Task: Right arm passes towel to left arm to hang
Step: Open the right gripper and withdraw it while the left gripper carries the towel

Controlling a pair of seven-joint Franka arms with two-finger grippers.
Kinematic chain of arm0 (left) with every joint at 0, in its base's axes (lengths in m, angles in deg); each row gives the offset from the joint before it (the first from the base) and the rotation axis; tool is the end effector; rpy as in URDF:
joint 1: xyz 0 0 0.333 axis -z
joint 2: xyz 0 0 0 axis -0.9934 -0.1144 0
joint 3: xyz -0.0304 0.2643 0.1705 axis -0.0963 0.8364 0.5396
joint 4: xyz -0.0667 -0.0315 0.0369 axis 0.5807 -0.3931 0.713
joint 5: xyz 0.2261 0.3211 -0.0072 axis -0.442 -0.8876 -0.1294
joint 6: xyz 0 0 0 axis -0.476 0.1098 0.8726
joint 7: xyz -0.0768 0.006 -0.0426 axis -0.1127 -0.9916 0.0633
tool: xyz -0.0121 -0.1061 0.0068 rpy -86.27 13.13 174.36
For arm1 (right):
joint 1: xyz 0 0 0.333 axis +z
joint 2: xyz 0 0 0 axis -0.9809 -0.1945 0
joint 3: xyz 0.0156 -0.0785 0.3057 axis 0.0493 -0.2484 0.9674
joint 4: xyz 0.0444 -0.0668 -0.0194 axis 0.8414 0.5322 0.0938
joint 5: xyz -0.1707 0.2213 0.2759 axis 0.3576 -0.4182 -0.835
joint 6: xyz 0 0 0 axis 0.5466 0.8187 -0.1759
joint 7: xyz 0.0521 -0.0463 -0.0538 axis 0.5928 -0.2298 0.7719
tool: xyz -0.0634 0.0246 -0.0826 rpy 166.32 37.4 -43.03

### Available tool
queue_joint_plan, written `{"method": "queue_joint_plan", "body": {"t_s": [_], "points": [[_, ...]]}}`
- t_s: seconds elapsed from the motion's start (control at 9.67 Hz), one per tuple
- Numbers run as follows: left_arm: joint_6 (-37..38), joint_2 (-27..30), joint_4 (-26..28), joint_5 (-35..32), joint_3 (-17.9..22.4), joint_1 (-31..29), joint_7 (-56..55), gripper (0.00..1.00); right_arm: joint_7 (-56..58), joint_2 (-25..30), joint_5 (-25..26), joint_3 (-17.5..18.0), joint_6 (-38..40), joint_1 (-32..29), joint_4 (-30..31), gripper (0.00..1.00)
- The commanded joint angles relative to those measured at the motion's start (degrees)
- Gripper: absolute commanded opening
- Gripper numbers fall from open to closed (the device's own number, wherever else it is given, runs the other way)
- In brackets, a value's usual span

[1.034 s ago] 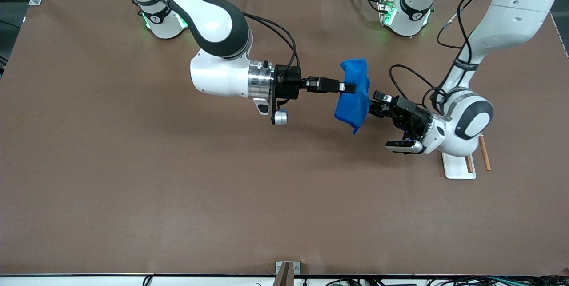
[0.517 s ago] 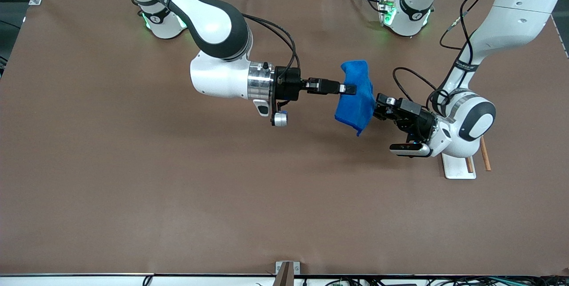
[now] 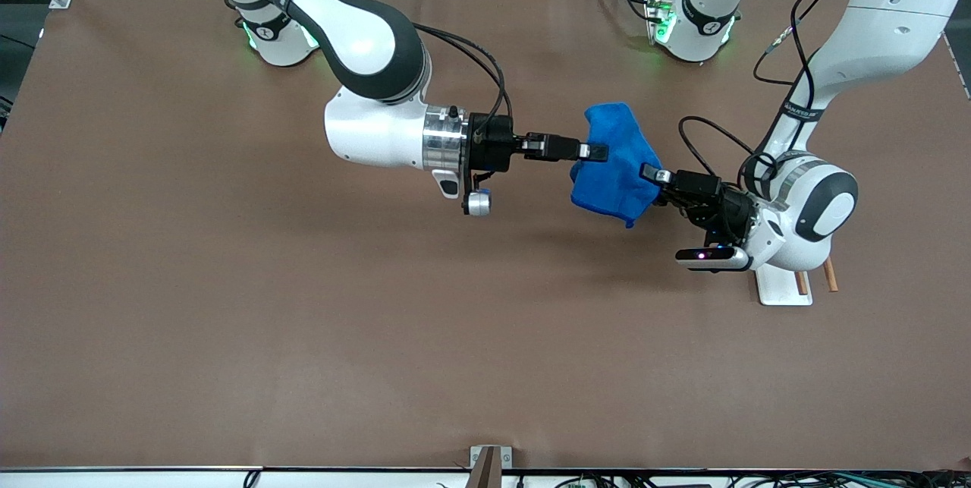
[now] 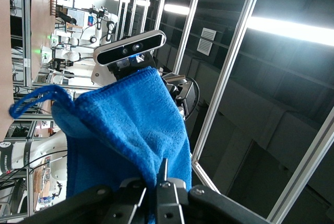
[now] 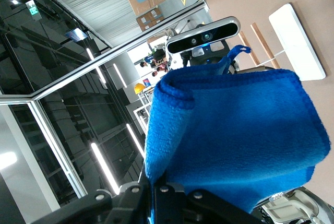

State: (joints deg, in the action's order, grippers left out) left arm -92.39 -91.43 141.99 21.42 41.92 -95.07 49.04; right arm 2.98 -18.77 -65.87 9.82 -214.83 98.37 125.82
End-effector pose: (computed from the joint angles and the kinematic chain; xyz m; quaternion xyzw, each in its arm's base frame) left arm 0.6037 -0.1503 0.3319 0.5318 -0.0320 -0.1629 0.8305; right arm 0.5502 0.5095 0.4706 -0.6950 0.1934 0.1254 0.6811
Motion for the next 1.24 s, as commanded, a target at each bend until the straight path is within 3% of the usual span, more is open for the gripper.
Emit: {"method": "queue_joint_plan", "body": {"t_s": [0.0,0.1,0.21,0.31,0.41,0.52,0.62,0.93,1.14], "points": [[-0.81,1.03,0.08,0.15,0.48,-1.1,-4.21,0.0,1.05,-0.49,-1.11,0.43,-0.71,0.19,-1.03,0.0],[-1.25,2.43,-0.19,-0.02,1.0,-1.28,-6.85,0.0,0.96,-0.49,-1.11,0.43,-0.62,0.1,-0.94,0.01],[-2.56,4.01,-0.19,-0.55,1.18,-2.06,-9.31,0.0,0.87,-0.23,-1.11,0.43,-0.62,-0.59,-0.76,0.4],[-3.53,5.16,-0.89,-3.16,1.27,-2.59,-12.82,0.0,0.7,0.3,-0.5,0.43,-0.62,-1.3,-0.15,0.99],[-4.06,6.39,-2.89,-7.54,1.18,-3.12,-16.42,0.0,0.69,1.26,0.55,0.34,-0.1,-3.13,0.9,1.0],[-4.33,7.88,-3.26,-9.67,1.27,-3.39,-18.72,0.0,0.43,2.4,4.73,0.34,0.95,-5.85,2.56,1.0],[-4.33,8.76,-4.14,-12.13,1.45,-5.04,-20.4,0.0,0.43,2.94,11.39,0.08,5.22,-9.09,3.97,1.0],[-6.79,10.62,-12.03,-30.82,3.38,-6.46,-28.13,0.0,0.34,3.12,33.08,-1.06,16.48,-19.37,6.96,1.0],[-6.88,10.62,-14.15,-42.33,3.38,-8.13,-29.03,0.0,-0.27,3.38,46.03,-9.45,26.59,-20.29,6.88,1.0]]}}
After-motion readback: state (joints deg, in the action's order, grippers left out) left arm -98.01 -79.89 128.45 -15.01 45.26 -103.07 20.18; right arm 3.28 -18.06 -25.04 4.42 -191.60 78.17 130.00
